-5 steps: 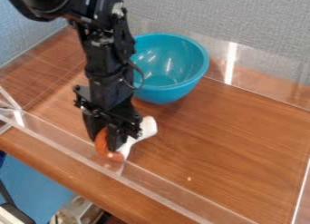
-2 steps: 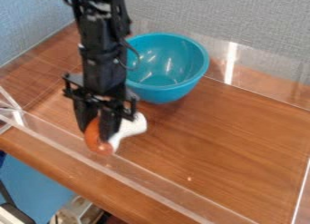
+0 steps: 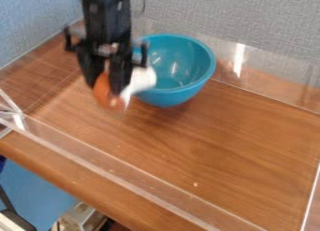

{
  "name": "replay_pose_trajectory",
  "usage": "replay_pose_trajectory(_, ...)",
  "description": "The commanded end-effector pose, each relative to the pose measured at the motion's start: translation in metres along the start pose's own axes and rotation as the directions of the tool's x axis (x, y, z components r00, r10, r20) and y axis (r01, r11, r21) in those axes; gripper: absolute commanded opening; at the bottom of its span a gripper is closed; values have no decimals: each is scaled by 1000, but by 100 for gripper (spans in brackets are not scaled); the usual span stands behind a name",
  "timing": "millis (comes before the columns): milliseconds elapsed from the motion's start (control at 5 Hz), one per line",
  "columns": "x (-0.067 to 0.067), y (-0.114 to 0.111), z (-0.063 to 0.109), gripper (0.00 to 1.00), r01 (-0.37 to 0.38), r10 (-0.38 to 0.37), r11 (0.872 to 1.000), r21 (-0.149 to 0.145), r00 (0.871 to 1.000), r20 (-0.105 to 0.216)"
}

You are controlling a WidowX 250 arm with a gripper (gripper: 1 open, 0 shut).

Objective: Put the mushroom in the blue bowl

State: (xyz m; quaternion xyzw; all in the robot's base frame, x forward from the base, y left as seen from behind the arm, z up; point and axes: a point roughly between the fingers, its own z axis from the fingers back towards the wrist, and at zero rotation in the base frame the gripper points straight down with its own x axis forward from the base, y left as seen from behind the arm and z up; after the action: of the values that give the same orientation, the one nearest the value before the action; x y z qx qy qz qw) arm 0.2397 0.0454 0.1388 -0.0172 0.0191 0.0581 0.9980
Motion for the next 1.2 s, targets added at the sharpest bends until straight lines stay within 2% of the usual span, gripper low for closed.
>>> replay_pose_trajectory(0,30,2,41,0,-7,7,1000,7,996,87)
replay_pose_trajectory(200,49,1,39,0,5,-6,1000,5,997,78)
replay_pose_trajectory(800,104,-40,3,0,96,-97,995,9,994,60)
replay_pose_trajectory(1000,114,-39,-2,0,66,-67,998,9,996,57)
